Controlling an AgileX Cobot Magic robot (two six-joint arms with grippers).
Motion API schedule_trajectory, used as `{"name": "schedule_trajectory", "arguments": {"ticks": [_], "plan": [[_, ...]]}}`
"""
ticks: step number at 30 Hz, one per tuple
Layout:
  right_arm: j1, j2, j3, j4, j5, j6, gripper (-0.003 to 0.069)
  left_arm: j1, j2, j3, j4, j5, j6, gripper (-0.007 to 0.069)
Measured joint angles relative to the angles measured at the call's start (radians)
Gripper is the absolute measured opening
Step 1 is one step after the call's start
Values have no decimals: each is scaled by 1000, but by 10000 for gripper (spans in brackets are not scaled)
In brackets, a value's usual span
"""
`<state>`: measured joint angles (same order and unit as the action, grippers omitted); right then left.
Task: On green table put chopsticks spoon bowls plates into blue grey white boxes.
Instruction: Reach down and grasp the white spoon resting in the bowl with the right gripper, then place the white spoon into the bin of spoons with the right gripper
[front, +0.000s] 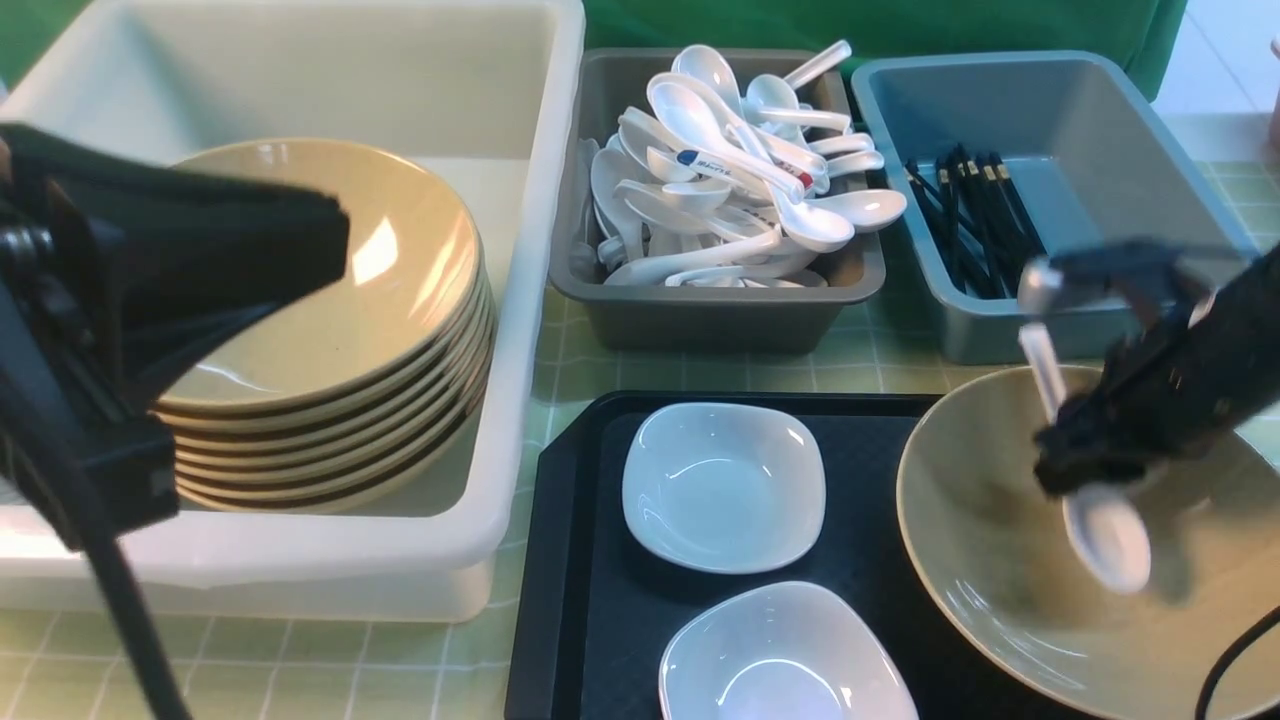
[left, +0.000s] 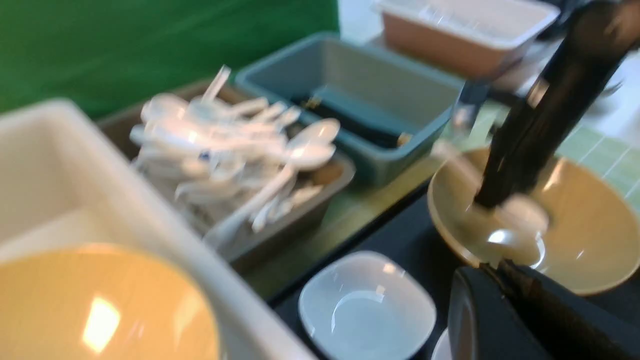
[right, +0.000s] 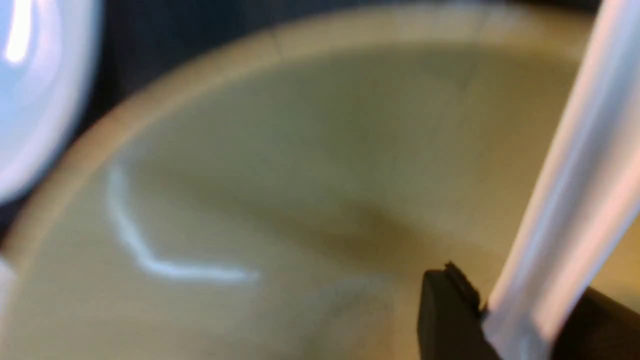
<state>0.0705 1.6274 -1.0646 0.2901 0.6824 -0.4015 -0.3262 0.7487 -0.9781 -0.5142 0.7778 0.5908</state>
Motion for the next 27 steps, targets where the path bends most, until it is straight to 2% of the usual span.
{"name": "schedule_trajectory", "arguments": {"ticks": [6,11,16,23,27], "plan": [[21,3,-259,125,125,-87,234,0,19,3,147,15,-157,-1],[122,162,-580,158,154,-106,234,0,65,7,219,25,-234,-1],[203,406,-888,166,73,-72,234,0,125,7,216,33,-247,-1],[214,698,-1221,165,22,35,234,0,180,7,214,48,-248,-1],[213,739,-1273,153,44,56,276,0,185,7,212,58,-248,-1]]}}
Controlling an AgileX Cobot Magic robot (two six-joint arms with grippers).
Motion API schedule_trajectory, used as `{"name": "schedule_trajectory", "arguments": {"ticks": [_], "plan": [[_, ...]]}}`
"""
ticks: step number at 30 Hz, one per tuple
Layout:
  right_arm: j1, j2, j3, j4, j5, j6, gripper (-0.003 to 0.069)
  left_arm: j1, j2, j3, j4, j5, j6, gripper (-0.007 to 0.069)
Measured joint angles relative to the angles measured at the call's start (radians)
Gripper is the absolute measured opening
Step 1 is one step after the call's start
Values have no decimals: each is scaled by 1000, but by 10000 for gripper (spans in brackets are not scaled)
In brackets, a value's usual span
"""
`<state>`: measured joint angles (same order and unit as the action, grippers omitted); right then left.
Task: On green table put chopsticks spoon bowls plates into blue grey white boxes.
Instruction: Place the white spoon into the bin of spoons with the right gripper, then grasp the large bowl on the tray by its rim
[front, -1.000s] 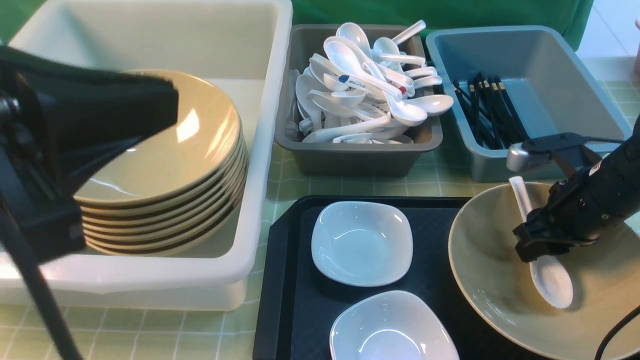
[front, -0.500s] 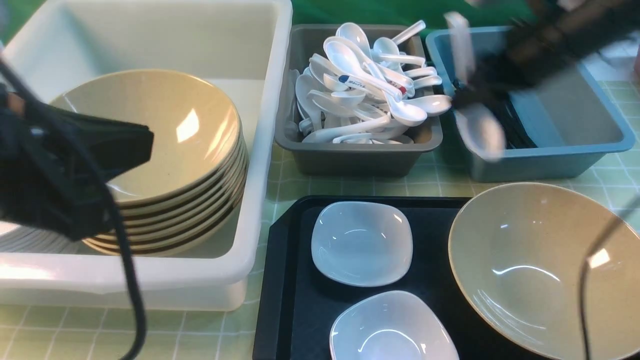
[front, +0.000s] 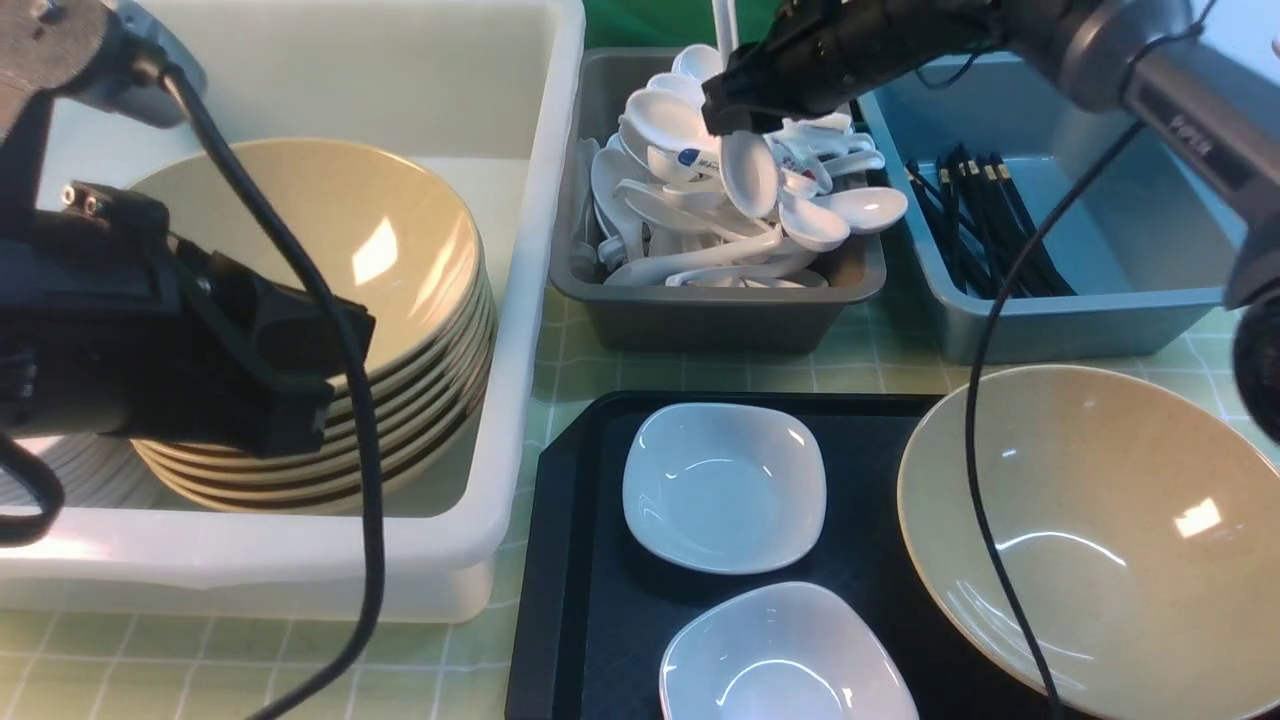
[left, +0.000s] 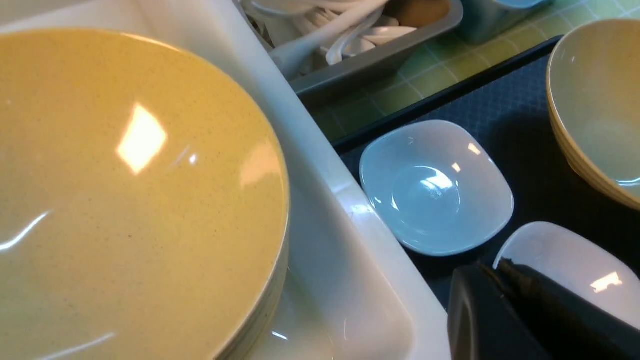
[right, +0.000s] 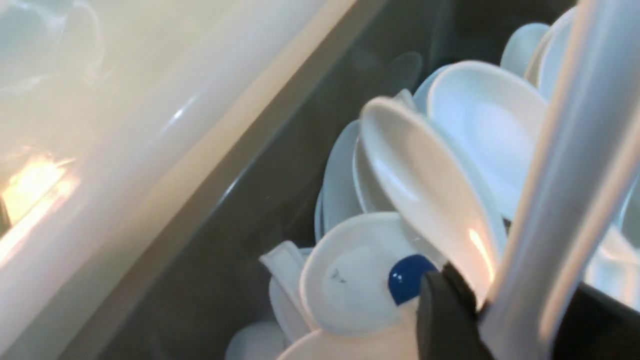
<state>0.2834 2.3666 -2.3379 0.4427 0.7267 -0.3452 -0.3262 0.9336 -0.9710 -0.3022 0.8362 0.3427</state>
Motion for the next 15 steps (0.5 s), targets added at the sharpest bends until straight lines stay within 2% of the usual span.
{"name": "schedule_trajectory", "arguments": {"ticks": [1,4,7,11,15], "plan": [[0,0,-1,-1,3,0,287,0,0,0,0,0,0,-1],[0,-17,-13,-17,51,3,416,0,0,0,0,0,0,-1],[-6,-62,-16,-29,144,-31,495,0,0,0,5,5,0,-1],[-30,-187,11,-19,227,-52,522,0,0,0,4,10,0,-1],[-57,-450,192,1,246,-95,526,0,0,0,-41,21,0,-1]]}}
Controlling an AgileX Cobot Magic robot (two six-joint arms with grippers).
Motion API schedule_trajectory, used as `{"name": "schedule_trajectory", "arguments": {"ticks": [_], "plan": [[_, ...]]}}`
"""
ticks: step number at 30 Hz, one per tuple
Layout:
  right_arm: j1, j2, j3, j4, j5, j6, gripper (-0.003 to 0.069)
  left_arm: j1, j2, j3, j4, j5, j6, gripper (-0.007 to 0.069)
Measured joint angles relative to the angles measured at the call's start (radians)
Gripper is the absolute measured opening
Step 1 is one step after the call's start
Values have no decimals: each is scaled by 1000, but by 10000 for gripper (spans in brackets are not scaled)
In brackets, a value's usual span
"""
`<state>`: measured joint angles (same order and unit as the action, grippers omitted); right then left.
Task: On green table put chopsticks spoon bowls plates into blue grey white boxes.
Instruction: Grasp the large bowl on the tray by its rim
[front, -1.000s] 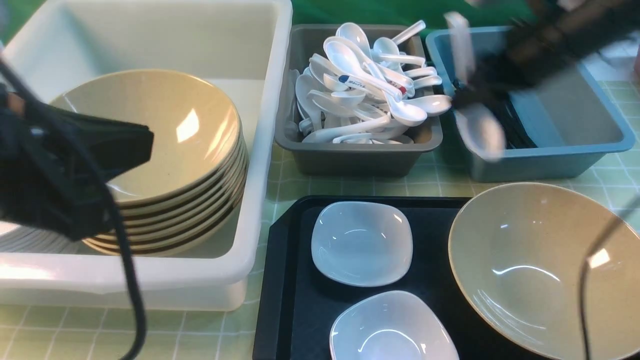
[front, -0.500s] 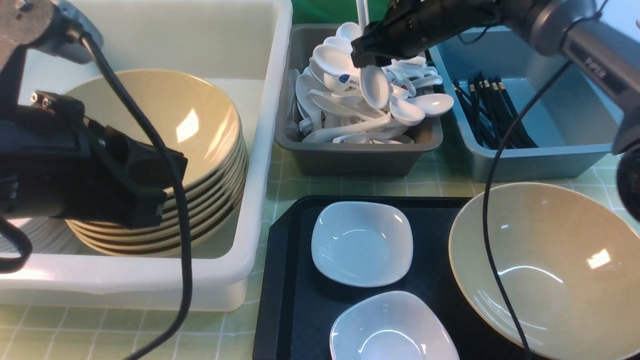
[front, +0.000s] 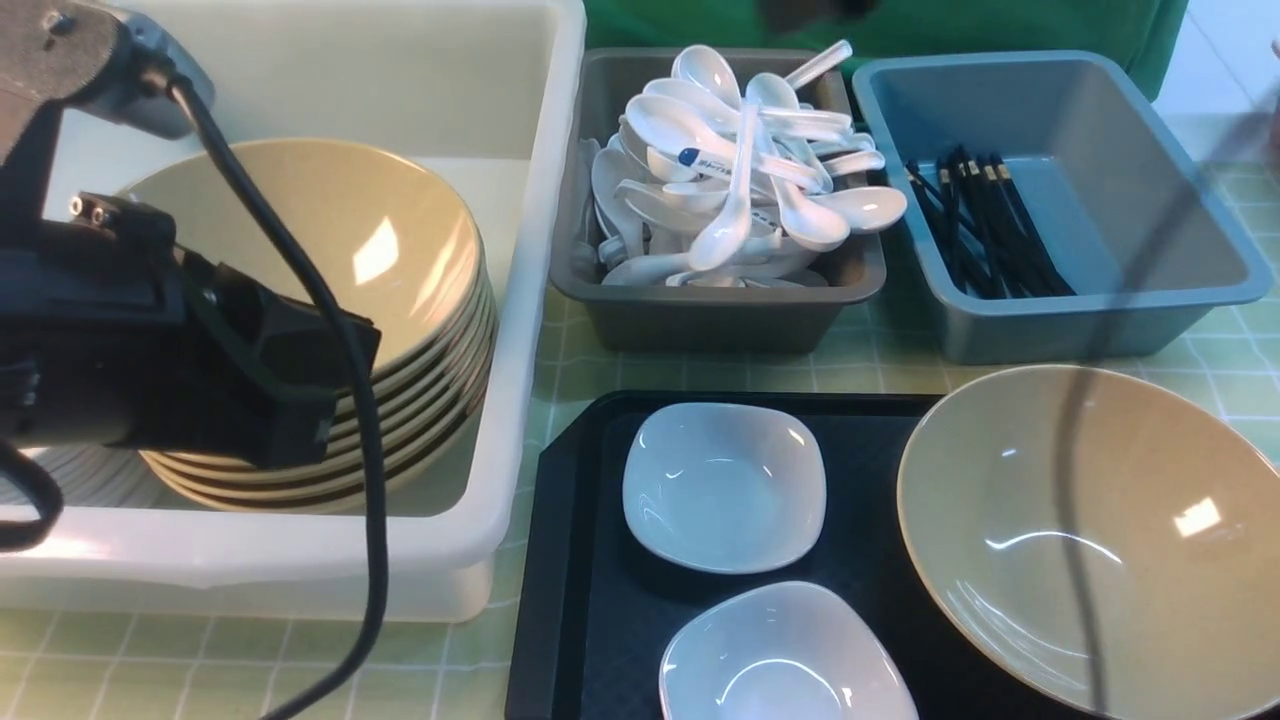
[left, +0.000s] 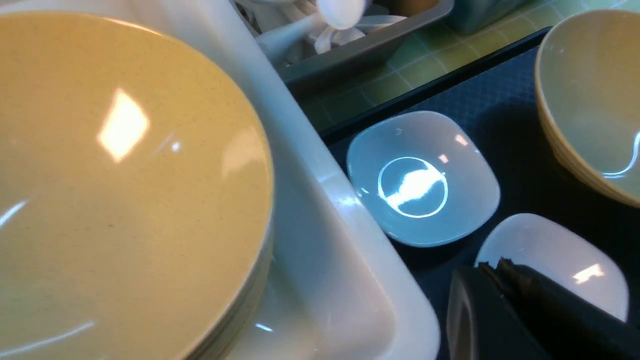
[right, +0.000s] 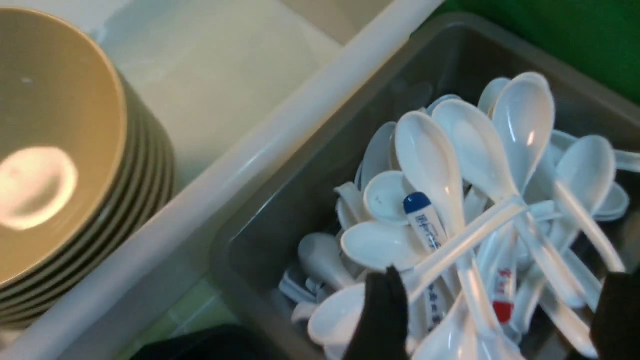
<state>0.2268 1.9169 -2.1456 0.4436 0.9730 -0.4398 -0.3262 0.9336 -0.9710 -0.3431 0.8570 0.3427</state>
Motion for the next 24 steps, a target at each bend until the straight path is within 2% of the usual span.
{"name": "schedule_trajectory", "arguments": {"ticks": [1,4,9,13,14,18,21,23,24], "plan": [[0,0,12,0,2,-4,526,0,0,0,-4,1,0,-1],[-2,-232,233,5,58,-40,526,-2,0,0,-90,3,0,-1],[-2,-464,561,-27,191,-55,526,-52,16,0,-169,3,39,-1],[-2,-690,844,-42,151,-29,526,-114,102,0,-247,-4,42,-1],[-2,-701,856,-42,140,-27,526,-123,115,0,-256,-7,43,-1],[-2,-961,1105,-42,12,-4,526,-189,307,-20,-377,-46,57,0],[-2,-1060,1188,-42,-18,-3,518,-218,408,-55,-410,-53,65,1],[-2,-1139,1244,-42,-19,-2,482,-250,515,-115,-419,-58,76,6],[-2,-1175,1265,-42,0,1,420,-268,582,-160,-419,-60,77,22]]}}
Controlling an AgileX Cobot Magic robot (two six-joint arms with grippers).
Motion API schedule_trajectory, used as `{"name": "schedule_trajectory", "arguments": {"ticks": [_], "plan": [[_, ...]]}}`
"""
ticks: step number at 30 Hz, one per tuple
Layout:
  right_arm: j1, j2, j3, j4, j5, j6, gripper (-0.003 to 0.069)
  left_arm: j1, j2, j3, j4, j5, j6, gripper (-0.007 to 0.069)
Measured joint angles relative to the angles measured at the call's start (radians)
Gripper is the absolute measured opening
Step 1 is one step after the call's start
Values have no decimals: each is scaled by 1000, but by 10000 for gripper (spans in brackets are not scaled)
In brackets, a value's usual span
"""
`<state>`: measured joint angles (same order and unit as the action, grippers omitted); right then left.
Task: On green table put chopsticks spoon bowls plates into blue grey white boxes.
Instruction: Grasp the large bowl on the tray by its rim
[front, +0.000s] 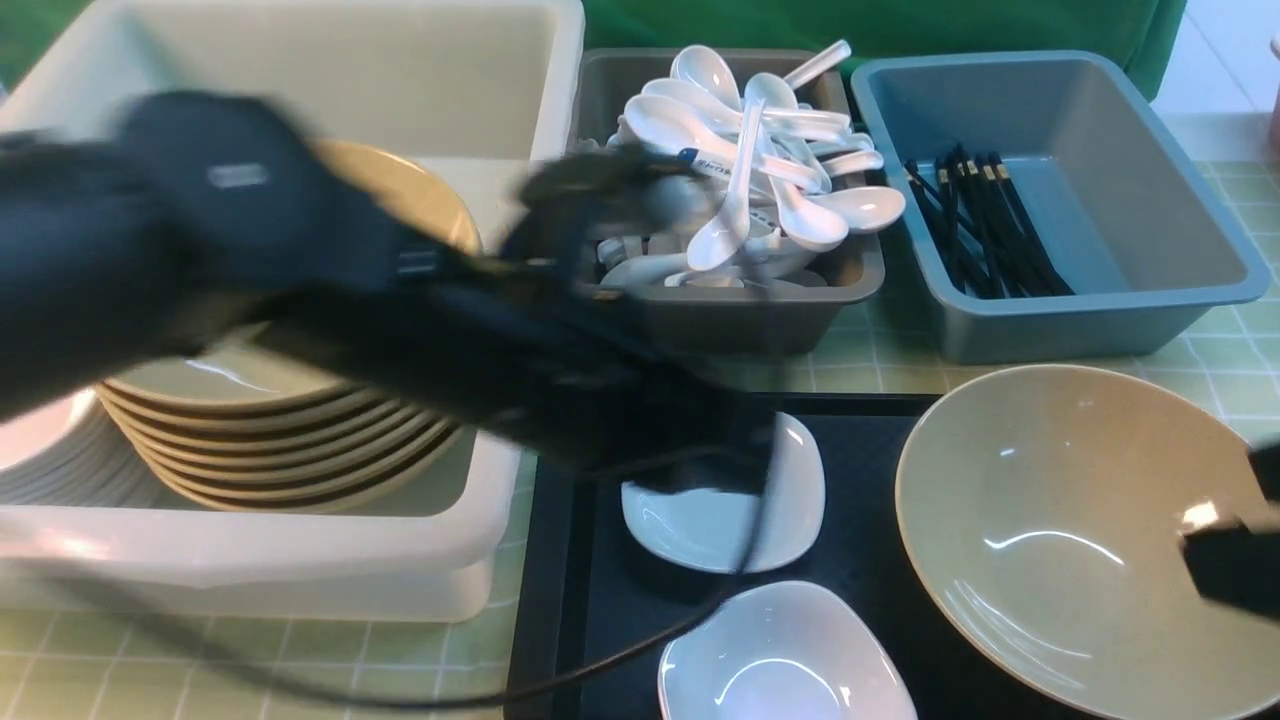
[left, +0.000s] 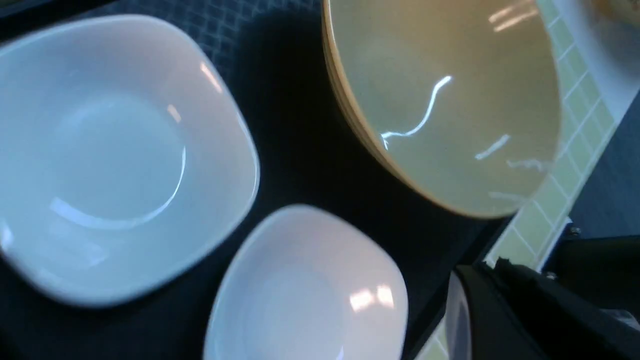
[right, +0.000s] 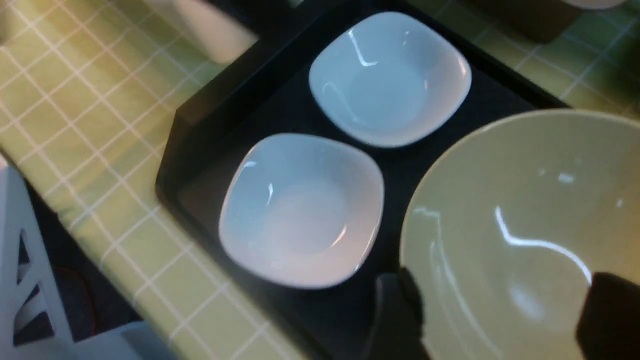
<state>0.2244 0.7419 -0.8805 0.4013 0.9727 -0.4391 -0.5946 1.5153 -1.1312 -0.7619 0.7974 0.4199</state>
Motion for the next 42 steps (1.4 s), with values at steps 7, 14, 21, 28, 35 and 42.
{"name": "schedule_trajectory", "arguments": {"ticks": [7,14,21,28,35,42], "plan": [[0,-36,16,-5,91,-7,59,-35,359,-314,-5,34,-72,208],[0,-39,16,-21,102,-35,25,-35,581,-503,-54,68,-65,400],[0,-41,16,-40,103,-39,25,-35,690,-586,-162,129,31,353],[0,-41,16,-43,69,-41,27,-29,705,-597,-152,189,26,39],[0,-28,-15,49,38,-104,34,72,604,-609,-118,332,28,17],[0,34,-134,71,-7,-132,38,293,368,-607,-115,410,20,17]]}}
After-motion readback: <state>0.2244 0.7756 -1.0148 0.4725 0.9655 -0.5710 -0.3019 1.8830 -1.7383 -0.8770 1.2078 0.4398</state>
